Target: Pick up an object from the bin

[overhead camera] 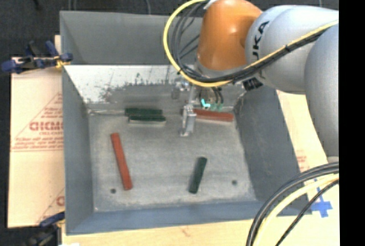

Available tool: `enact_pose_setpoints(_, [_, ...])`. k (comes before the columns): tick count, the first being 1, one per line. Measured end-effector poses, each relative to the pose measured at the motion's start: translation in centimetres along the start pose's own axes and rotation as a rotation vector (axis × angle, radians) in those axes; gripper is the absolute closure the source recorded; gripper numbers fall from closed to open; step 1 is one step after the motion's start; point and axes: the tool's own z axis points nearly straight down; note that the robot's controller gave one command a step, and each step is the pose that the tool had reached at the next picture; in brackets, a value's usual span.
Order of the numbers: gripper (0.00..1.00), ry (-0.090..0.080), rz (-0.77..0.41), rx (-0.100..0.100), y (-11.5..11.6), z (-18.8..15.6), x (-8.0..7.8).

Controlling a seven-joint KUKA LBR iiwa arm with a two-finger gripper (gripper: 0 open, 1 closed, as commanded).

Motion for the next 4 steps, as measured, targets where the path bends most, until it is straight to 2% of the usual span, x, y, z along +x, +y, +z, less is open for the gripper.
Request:
enact_pose_setpoints(1, [0.00,-0.008,0.000,-0.001,0.0,-0.5,-0.2])
enact_pose_setpoints(2, [0.00,-0.010,0.137,-0.002,2.3,4.9,-0.6])
enact_pose_setpoints(3, [0.00,-0.008,0.277,-0.003,5.0,6.6,-1.5])
enact_pose_setpoints(4, [0.00,-0.008,0.319,-0.003,5.9,4.7,-1.6])
